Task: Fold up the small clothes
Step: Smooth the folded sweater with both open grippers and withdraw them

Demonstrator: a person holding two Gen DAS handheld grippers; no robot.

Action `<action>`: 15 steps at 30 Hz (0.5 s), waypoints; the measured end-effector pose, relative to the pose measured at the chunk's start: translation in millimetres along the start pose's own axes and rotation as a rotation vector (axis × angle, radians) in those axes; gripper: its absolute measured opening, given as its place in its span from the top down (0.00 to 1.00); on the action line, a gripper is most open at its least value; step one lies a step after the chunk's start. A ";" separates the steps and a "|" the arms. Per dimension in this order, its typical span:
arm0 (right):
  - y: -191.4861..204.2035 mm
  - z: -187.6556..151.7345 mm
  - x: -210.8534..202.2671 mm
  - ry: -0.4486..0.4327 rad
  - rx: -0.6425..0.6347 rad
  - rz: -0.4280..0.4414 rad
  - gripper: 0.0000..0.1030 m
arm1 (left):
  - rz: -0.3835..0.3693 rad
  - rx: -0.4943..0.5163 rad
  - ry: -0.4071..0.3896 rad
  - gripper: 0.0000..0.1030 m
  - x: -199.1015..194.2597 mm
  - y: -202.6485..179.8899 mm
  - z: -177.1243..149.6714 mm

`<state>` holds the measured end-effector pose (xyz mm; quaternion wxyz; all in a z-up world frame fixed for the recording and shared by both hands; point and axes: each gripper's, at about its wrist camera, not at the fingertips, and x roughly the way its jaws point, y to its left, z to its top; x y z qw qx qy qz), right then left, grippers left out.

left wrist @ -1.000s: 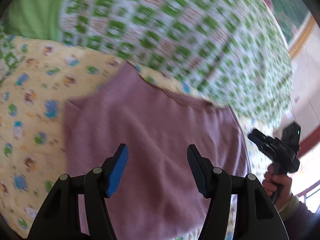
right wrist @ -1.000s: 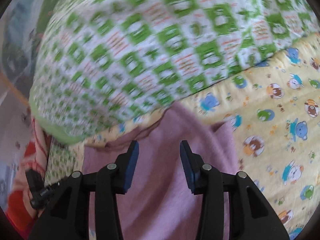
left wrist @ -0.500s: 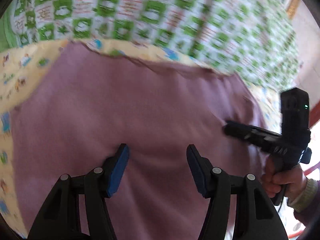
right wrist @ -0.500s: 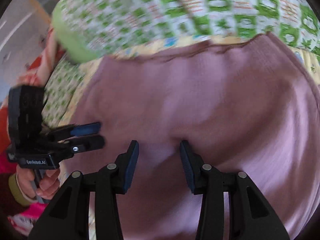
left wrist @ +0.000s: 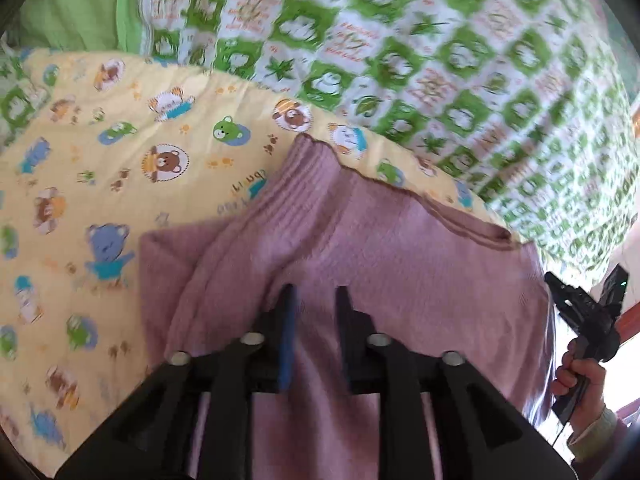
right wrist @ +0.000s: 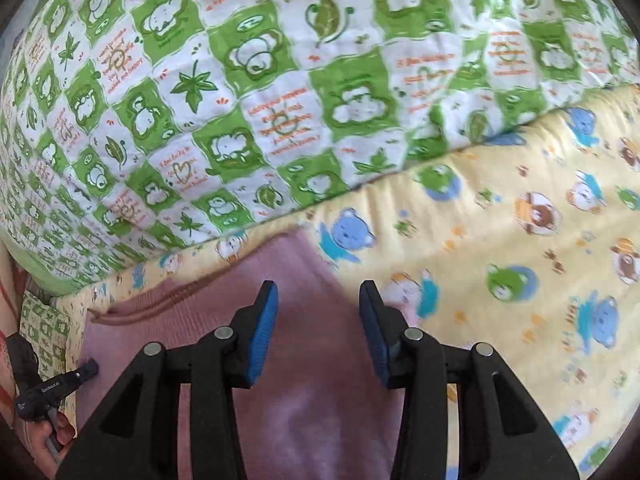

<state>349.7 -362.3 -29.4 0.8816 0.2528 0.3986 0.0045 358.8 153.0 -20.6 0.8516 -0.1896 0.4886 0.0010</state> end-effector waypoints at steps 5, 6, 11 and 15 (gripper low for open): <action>14.7 -27.0 -51.0 -0.002 -0.042 0.122 0.57 | -0.047 0.040 -0.029 0.45 -50.1 -31.5 -42.2; 15.5 -37.6 -62.3 0.012 -0.049 0.152 0.57 | -0.059 0.037 -0.023 0.45 -57.6 -30.5 -51.1; 50.3 -99.6 -87.0 0.117 -0.172 0.201 0.57 | -0.093 0.039 0.047 0.45 -66.4 -31.6 -96.4; 65.0 -137.2 -73.8 0.218 -0.236 0.147 0.57 | -0.007 0.005 0.082 0.45 -52.6 -8.3 -111.5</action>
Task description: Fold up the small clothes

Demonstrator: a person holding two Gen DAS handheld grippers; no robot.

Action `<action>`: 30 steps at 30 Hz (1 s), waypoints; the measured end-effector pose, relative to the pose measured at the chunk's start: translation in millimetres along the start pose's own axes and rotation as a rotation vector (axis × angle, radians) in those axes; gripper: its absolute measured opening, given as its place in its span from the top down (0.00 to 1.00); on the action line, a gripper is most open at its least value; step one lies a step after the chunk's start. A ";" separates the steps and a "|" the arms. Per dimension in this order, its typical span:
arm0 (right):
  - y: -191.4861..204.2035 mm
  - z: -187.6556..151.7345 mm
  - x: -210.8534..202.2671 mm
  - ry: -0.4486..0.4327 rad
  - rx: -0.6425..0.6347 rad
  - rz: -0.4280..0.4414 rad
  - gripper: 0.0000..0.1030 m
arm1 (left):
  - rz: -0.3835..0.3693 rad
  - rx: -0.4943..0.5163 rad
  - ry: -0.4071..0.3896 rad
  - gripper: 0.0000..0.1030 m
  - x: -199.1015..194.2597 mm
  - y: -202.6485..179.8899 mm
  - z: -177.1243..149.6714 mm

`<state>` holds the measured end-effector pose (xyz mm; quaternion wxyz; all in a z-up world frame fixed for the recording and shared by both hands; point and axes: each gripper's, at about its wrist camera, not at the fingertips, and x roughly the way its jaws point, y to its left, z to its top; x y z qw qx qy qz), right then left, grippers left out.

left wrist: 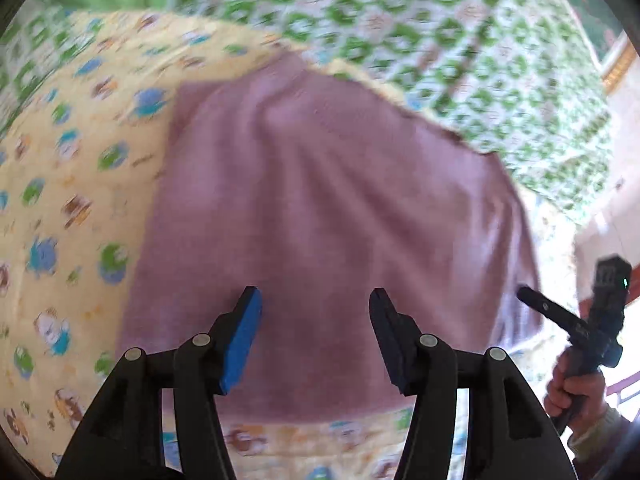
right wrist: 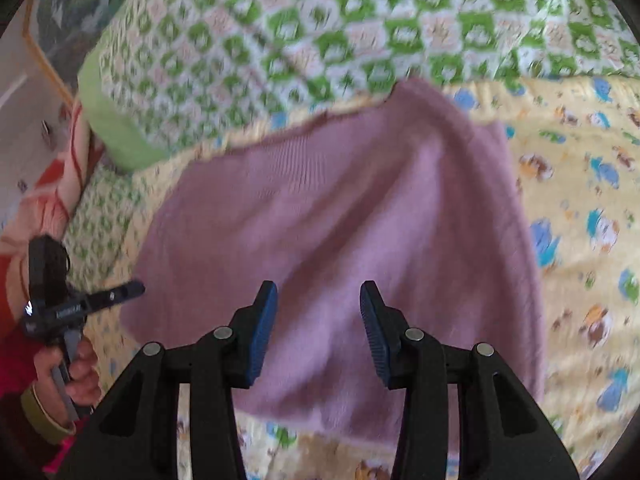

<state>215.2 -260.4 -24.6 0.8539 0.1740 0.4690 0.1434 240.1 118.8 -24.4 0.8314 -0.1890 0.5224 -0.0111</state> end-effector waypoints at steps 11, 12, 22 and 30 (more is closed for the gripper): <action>-71.2 -27.8 -25.6 0.031 0.144 -0.244 0.59 | 0.004 -0.060 0.036 0.50 -0.9 49.2 -10.4; -70.4 -27.6 -27.8 0.024 0.143 -0.273 0.58 | 0.004 -0.077 0.033 0.50 -4.9 52.4 -10.9; -35.8 -22.3 -65.4 -0.067 0.164 -0.212 0.53 | -0.008 -0.255 0.020 0.35 -51.7 73.5 -51.3; 8.0 -18.2 -49.4 -0.041 0.123 -0.112 0.49 | -0.056 -0.391 0.070 0.34 -30.4 84.0 -67.4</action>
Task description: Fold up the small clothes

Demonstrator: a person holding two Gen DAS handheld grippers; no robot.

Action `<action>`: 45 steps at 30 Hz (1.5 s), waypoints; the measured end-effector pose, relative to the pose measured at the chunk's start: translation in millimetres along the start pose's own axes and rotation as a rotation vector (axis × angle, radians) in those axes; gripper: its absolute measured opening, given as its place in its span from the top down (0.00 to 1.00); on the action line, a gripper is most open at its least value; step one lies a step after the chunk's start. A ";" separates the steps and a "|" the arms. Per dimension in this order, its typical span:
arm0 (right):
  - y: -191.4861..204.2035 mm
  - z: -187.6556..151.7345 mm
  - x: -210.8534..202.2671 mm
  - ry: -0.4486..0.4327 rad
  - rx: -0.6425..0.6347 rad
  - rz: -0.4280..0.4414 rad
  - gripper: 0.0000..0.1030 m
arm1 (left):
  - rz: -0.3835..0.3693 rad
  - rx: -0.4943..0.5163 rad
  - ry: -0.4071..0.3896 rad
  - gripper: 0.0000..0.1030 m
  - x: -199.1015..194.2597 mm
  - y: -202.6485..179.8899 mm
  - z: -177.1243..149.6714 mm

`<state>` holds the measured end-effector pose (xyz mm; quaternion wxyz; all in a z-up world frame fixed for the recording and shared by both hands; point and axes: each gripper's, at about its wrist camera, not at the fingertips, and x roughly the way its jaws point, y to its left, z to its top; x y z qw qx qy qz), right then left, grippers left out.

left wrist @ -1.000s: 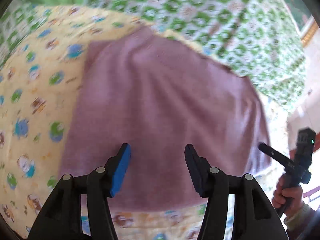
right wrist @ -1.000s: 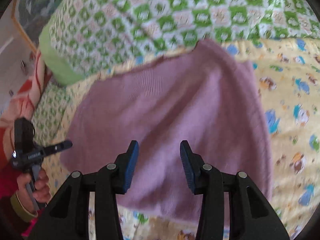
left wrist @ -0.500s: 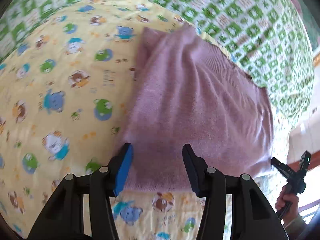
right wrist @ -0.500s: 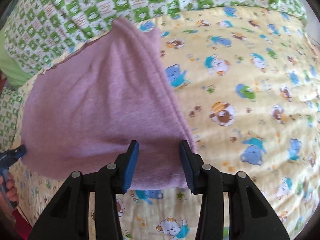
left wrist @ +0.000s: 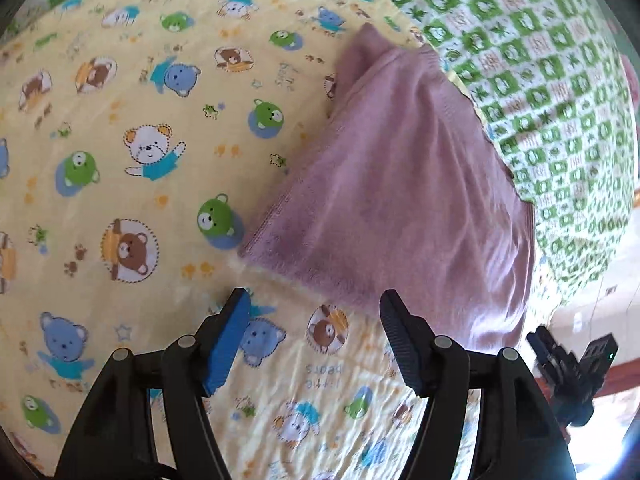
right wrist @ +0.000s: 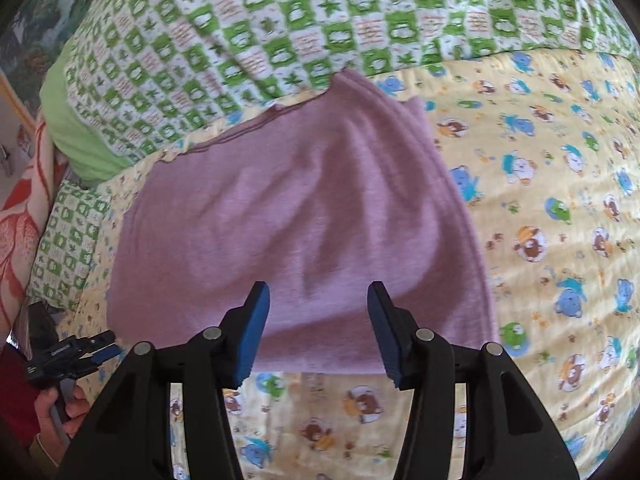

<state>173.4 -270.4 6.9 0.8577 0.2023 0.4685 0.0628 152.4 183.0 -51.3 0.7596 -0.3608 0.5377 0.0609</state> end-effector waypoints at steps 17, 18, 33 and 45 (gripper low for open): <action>28.0 18.5 26.3 0.079 -0.027 0.121 0.49 | -0.036 0.109 -0.131 0.90 9.5 -76.4 28.9; 32.2 26.3 28.2 0.079 -0.031 0.142 0.49 | -0.042 0.137 -0.136 0.90 6.9 -87.9 25.8; 135.8 125.9 115.4 0.274 -0.136 0.452 0.16 | -0.083 0.443 -0.068 0.90 41.1 -207.7 -33.5; 173.8 144.5 160.5 0.298 -0.258 0.443 0.51 | -0.075 0.480 -0.053 0.90 50.8 -228.4 -33.0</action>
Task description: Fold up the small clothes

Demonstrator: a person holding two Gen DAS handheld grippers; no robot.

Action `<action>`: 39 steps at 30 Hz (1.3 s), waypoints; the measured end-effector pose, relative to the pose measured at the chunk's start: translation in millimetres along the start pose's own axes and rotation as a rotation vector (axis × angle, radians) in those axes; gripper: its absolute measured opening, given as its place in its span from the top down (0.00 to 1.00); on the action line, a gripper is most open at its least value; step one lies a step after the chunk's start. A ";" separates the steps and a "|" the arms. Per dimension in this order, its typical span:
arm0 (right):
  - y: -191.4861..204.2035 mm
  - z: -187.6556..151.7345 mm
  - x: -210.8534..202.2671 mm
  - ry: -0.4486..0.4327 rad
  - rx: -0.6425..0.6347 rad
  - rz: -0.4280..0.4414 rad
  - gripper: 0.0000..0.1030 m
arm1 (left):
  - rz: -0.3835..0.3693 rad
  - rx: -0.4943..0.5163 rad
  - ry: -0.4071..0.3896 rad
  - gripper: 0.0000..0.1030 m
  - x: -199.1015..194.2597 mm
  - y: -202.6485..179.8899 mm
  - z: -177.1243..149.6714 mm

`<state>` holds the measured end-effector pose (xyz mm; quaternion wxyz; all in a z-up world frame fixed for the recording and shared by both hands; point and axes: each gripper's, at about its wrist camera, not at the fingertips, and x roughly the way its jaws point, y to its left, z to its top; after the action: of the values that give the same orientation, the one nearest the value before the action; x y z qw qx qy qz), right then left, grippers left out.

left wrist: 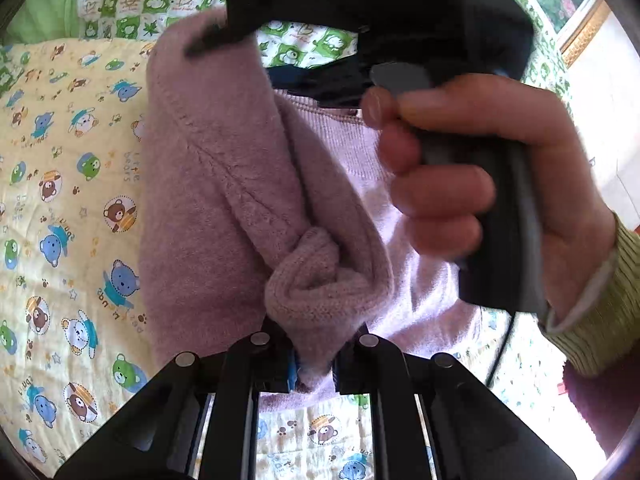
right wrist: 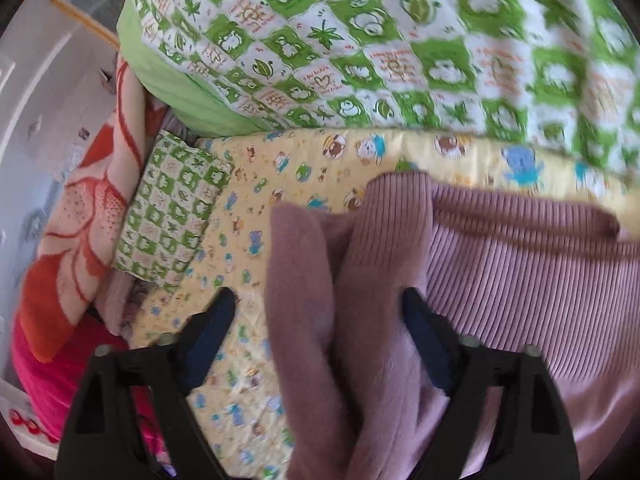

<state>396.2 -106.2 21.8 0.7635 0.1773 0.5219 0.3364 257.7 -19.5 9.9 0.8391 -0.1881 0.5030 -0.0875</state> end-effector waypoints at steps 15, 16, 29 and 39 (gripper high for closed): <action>-62.7 -22.4 -55.2 -0.070 0.124 -0.072 0.92 | -0.112 0.079 0.069 0.90 -8.0 -30.9 -0.7; -69.9 -25.2 -57.7 -0.073 0.143 -0.075 0.92 | -0.110 0.087 0.076 0.90 -6.3 -33.3 -1.3; -113.0 -45.5 -35.3 -0.051 0.314 0.011 0.42 | -0.117 0.059 0.087 0.90 -13.9 -17.3 -8.5; -94.0 -25.1 -78.3 -0.153 0.232 0.073 0.86 | -0.218 0.126 0.044 0.90 -26.3 -66.7 15.8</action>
<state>386.1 -229.7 6.5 0.7625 0.3085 0.4909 0.2870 261.8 -68.0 64.8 0.8236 -0.1864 0.4912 -0.2137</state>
